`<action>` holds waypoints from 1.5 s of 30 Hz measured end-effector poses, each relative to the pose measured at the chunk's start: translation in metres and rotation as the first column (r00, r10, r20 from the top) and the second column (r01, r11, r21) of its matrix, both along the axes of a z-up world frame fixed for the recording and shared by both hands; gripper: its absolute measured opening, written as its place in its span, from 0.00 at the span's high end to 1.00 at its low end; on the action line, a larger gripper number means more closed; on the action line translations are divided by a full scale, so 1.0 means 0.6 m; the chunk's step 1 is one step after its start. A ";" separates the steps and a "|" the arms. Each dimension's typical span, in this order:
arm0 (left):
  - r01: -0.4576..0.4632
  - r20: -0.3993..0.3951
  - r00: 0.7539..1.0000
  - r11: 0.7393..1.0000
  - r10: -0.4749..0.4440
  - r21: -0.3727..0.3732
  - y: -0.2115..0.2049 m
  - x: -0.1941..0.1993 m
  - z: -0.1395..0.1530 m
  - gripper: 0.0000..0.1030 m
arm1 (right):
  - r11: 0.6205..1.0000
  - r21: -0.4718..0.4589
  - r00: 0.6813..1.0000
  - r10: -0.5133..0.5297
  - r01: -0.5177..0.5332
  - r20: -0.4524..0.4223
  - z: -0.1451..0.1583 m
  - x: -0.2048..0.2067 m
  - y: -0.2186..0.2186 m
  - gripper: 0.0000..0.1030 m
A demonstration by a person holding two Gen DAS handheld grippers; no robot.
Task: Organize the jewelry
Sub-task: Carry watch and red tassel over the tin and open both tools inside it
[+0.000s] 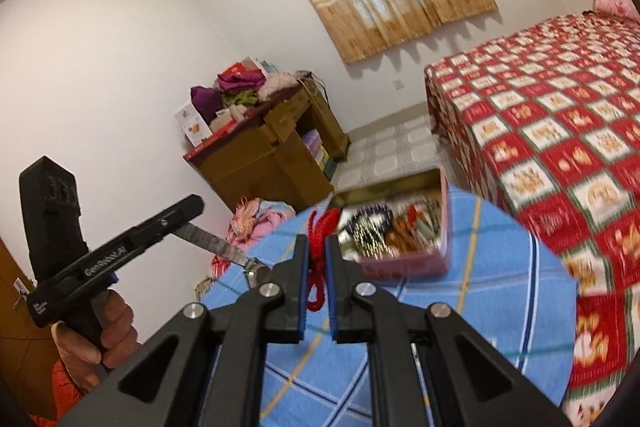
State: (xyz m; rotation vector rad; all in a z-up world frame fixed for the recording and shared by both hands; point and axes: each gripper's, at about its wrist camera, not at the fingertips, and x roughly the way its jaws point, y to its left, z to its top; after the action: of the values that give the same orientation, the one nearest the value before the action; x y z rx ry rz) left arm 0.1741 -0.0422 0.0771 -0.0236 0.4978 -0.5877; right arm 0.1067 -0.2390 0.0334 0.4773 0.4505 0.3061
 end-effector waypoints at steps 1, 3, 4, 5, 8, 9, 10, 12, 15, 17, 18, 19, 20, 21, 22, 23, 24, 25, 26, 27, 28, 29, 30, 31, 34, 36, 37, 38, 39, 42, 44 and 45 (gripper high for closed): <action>0.001 0.004 1.000 1.000 -0.001 0.002 -0.006 0.009 0.003 0.98 | 1.000 -0.004 1.000 -0.001 0.001 0.007 0.004 0.006 0.001 0.89; 0.006 0.012 1.000 1.000 -0.006 0.006 -0.014 0.021 0.004 0.98 | 1.000 -0.009 1.000 -0.003 0.003 0.021 0.014 0.025 0.000 0.89; 0.005 0.017 1.000 1.000 -0.005 0.015 -0.022 0.031 0.004 0.98 | 1.000 -0.011 1.000 -0.006 0.006 0.027 0.018 0.034 0.000 0.89; 0.005 0.018 1.000 1.000 -0.005 0.022 -0.028 0.039 0.003 0.98 | 1.000 -0.011 0.999 -0.008 0.008 0.032 0.021 0.042 -0.001 0.89; 0.003 0.008 1.000 0.999 -0.004 0.043 -0.044 0.068 -0.008 0.98 | 1.000 -0.011 0.999 -0.017 0.017 0.037 0.023 0.068 -0.004 0.89; 0.004 0.002 1.000 0.999 -0.004 0.043 -0.048 0.075 -0.012 0.98 | 1.000 -0.012 0.999 -0.020 0.021 0.036 0.022 0.076 -0.004 0.89; 0.002 -0.002 1.000 0.999 -0.002 0.047 -0.052 0.084 -0.018 0.98 | 1.000 -0.011 0.999 -0.023 0.023 0.035 0.019 0.083 -0.005 0.89; -0.001 -0.009 1.000 0.998 0.002 0.056 -0.059 0.101 -0.029 0.98 | 0.999 -0.012 0.999 -0.030 0.031 0.031 0.013 0.099 -0.006 0.89; -0.002 -0.031 1.000 0.998 0.004 0.063 -0.067 0.120 -0.049 0.98 | 0.999 -0.010 0.999 -0.036 0.036 0.010 -0.001 0.124 -0.007 0.89; -0.004 -0.042 0.999 0.997 0.007 0.078 -0.075 0.133 -0.063 0.98 | 0.999 -0.003 0.999 -0.039 0.039 -0.010 -0.016 0.142 -0.008 0.89; -0.004 -0.046 0.999 0.996 0.008 0.085 -0.079 0.138 -0.067 0.98 | 0.999 -0.003 0.999 -0.041 0.041 -0.016 -0.021 0.146 -0.010 0.89; -0.004 -0.052 0.999 0.996 0.009 0.090 -0.082 0.144 -0.074 0.98 | 0.999 -0.005 0.999 -0.048 0.047 -0.027 -0.030 0.154 -0.010 0.89; -0.005 -0.059 0.998 0.995 0.011 0.095 -0.086 0.151 -0.080 0.98 | 0.999 -0.005 0.998 -0.053 0.053 -0.034 -0.036 0.160 -0.012 0.89; -0.008 -0.067 0.998 0.995 0.014 0.100 -0.087 0.158 -0.087 0.98 | 0.998 -0.005 0.998 -0.057 0.057 -0.039 -0.039 0.163 -0.013 0.89; -0.010 -0.072 0.997 0.994 0.018 0.105 -0.089 0.163 -0.091 0.98 | 0.998 -0.005 0.997 -0.065 0.064 -0.048 -0.047 0.169 -0.014 0.89; -0.014 -0.078 0.997 0.994 0.022 0.112 -0.092 0.170 -0.097 0.98 | 0.998 -0.004 0.996 -0.071 0.070 -0.057 -0.053 0.175 -0.016 0.89; -0.017 -0.081 0.996 0.993 0.027 0.117 -0.094 0.176 -0.101 0.98 | 0.997 -0.001 0.995 -0.074 0.074 -0.070 -0.062 0.181 -0.018 0.89; -0.022 -0.084 0.996 0.992 0.032 0.123 -0.096 0.181 -0.106 0.98 | 0.997 0.003 0.993 -0.077 0.077 -0.089 -0.073 0.188 -0.019 0.89; -0.022 -0.087 0.996 0.992 0.033 0.124 -0.098 0.185 -0.109 0.98 | 0.997 0.004 0.991 -0.082 0.083 -0.103 -0.080 0.194 -0.020 0.89; -0.024 -0.091 0.995 0.992 0.036 0.127 -0.099 0.189 -0.113 0.98 | 0.996 0.003 0.990 -0.087 0.088 -0.111 -0.085 0.197 -0.020 0.89; -0.028 -0.092 0.995 0.991 0.040 0.133 -0.100 0.194 -0.116 0.98 | 0.996 0.000 0.988 -0.093 0.093 -0.123 -0.093 0.202 -0.020 0.89; -0.031 -0.094 0.995 0.990 0.044 0.138 -0.102 0.198 -0.119 0.98 | 0.995 -0.004 0.986 -0.101 0.102 -0.135 -0.100 0.206 -0.020 0.89; -0.034 -0.096 0.994 0.989 0.048 0.143 -0.104 0.201 -0.122 0.98 | 0.994 -0.006 0.984 -0.106 0.106 -0.141 -0.104 0.208 -0.020 0.89; -0.039 -0.100 0.994 0.988 0.054 0.150 -0.106 0.205 -0.127 0.98 | 0.994 -0.007 0.983 -0.111 0.111 -0.149 -0.111 0.212 -0.021 0.89; -0.055 -0.113 0.991 0.983 0.075 0.175 -0.110 0.217 -0.145 0.98 | 0.992 -0.021 0.978 -0.125 0.124 -0.169 -0.126 0.219 -0.019 0.89; -0.059 -0.127 0.988 0.981 0.083 0.183 -0.110 0.222 -0.156 0.98 | 0.990 -0.036 0.975 -0.138 0.134 -0.174 -0.133 0.222 -0.018 0.89; -0.059 -0.132 0.988 0.981 0.085 0.186 -0.111 0.223 -0.161 0.98 | 0.989 -0.048 0.974 -0.145 0.138 -0.177 -0.136 0.223 -0.017 0.89; -0.065 -0.136 0.986 0.979 0.093 0.194 -0.111 0.226 -0.167 0.98 | 0.989 -0.054 0.973 -0.148 0.141 -0.179 -0.139 0.225 -0.017 0.89; -0.072 -0.137 0.985 0.977 0.100 0.200 -0.112 0.228 -0.171 0.98 | 0.988 -0.056 0.972 -0.151 0.143 -0.181 -0.142 0.226 -0.017 0.89; -0.086 -0.142 0.983 0.970 0.120 0.225 -0.116 0.235 -0.186 0.98 | 0.985 -0.086 0.967 -0.165 0.150 -0.192 -0.153 0.231 -0.014 0.89; -0.096 -0.153 0.979 0.968 0.134 0.231 -0.115 0.239 -0.195 0.98 | 0.984 -0.097 0.966 -0.164 0.147 -0.201 -0.159 0.236 -0.012 0.89; -0.098 -0.159 0.978 0.968 0.137 0.230 -0.114 0.241 -0.197 0.98 | 0.984 -0.100 0.965 -0.166 0.148 -0.203 -0.162 0.237 -0.013 0.89</action>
State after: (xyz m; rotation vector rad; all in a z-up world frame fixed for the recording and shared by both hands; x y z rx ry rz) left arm 0.3184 -0.1106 -0.0414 0.1074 0.7243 -0.4123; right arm 0.2489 -0.2468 -0.0641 0.4623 0.6258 0.0825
